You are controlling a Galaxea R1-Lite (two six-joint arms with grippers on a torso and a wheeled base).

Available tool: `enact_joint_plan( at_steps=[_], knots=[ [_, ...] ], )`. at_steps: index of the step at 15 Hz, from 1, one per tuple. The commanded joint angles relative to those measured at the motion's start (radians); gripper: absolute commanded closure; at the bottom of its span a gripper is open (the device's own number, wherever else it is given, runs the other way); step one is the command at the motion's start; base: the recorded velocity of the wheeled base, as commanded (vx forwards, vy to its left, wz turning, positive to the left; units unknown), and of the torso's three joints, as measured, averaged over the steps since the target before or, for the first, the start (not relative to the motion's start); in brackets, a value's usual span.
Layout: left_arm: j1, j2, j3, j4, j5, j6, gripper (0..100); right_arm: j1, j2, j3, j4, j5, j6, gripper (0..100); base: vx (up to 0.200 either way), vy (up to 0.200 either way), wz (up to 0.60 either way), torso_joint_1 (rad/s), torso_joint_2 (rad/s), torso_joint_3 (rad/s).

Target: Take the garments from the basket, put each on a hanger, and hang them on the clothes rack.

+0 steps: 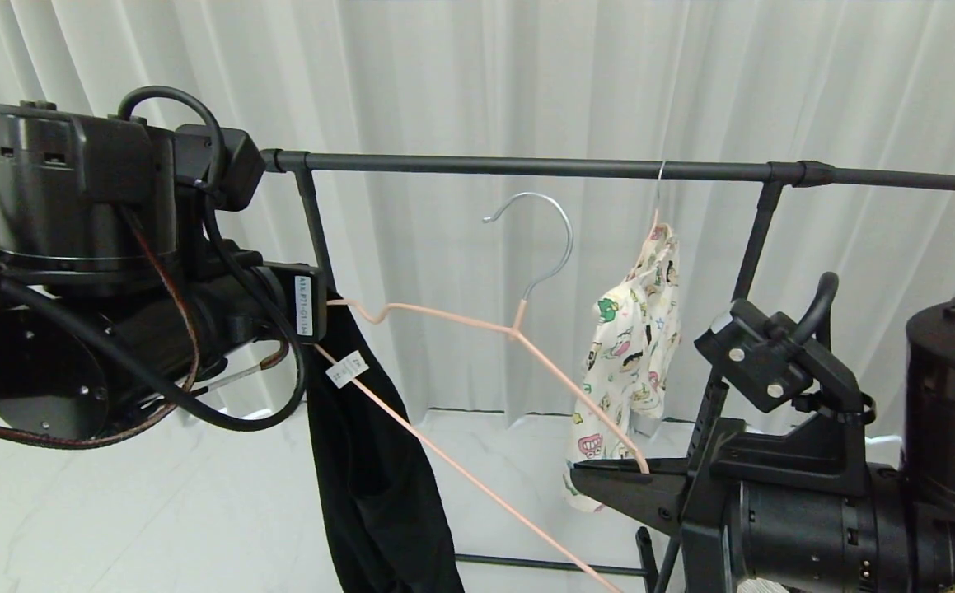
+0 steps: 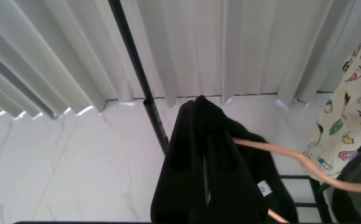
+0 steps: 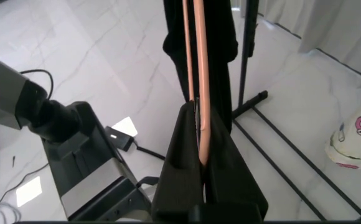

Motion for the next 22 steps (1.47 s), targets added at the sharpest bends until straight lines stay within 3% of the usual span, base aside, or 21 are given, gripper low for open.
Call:
enact_joint_plan(
  at_steps=[1, 4, 6, 13, 15, 18, 22],
  knots=[
    [-0.007, 0.000, -0.002, 0.000, 0.001, 0.000, 100, 0.000, 0.016, -0.005, -0.004, -0.006, -0.002, 100, 0.000, 0.000, 0.00, 0.000, 0.00, 0.000],
    [-0.023, 0.000, -0.014, 0.000, 0.003, -0.007, 100, 0.000, 0.059, -0.023, -0.022, -0.030, -0.002, 100, 0.000, 0.000, 0.00, 0.000, 0.00, 0.000],
    [-0.046, 0.008, -0.022, 0.001, 0.006, -0.082, 100, 0.001, 0.108, -0.058, -0.056, -0.033, -0.002, 100, 0.000, 0.000, 0.00, 0.000, 0.00, 0.000],
    [-0.056, 0.029, -0.072, 0.026, 0.006, -0.231, 100, 0.049, 0.198, -0.124, -0.057, -0.037, 0.027, 100, 0.000, 0.000, 0.00, 0.000, 0.00, 0.000],
    [-0.014, 0.034, -0.086, 0.036, 0.026, -0.231, 100, 0.050, 0.200, -0.124, -0.050, -0.104, 0.058, 100, 0.000, 0.000, 0.00, 0.000, 0.00, 0.000],
    [0.032, 0.081, -0.103, 0.038, 0.153, -0.224, 100, 0.047, 0.190, -0.126, -0.050, -0.213, 0.104, 100, 0.000, 0.000, 0.00, 0.000, 0.00, 0.000],
    [0.033, 0.115, -0.103, 0.038, 0.178, -0.223, 100, 0.047, 0.180, -0.126, -0.051, -0.274, 0.102, 100, 0.000, 0.000, 0.00, 0.000, 0.00, 0.000]
  ],
)
